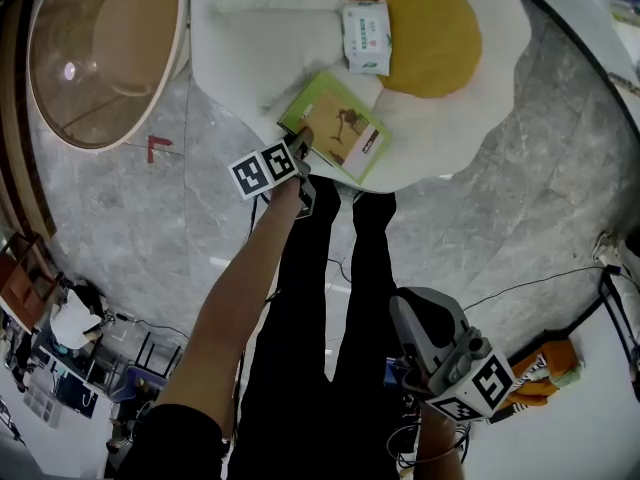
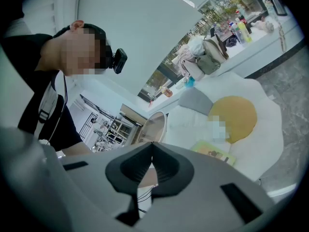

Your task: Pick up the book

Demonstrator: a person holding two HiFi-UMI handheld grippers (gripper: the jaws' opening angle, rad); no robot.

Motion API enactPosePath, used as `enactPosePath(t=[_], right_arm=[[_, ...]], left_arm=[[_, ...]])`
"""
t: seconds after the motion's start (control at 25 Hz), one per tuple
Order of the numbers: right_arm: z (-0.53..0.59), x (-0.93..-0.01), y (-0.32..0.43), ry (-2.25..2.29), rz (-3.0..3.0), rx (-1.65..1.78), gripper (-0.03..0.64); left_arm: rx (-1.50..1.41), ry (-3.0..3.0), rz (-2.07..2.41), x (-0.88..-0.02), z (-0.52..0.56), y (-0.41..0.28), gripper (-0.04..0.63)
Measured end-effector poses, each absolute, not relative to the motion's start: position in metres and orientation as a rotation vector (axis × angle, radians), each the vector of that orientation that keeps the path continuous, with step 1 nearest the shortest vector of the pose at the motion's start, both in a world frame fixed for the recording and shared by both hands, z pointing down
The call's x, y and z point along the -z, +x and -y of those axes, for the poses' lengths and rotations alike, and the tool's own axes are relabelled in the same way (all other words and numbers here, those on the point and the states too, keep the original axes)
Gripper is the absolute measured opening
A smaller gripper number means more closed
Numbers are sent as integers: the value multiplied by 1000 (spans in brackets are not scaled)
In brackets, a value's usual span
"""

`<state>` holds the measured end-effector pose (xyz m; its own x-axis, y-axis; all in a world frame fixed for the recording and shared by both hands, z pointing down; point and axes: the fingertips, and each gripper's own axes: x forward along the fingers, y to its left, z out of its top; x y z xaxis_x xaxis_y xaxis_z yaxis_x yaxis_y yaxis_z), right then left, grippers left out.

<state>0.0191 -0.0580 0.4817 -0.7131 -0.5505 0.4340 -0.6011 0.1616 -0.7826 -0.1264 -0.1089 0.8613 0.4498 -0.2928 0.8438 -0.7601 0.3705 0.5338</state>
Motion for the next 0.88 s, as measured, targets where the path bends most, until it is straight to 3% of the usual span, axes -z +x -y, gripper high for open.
enactPosePath(t=[0.88], right_arm=[[46, -454, 34, 1276, 2407, -1587, 17]], left_arm=[[-271, 1347, 1033, -808, 141, -84, 141]])
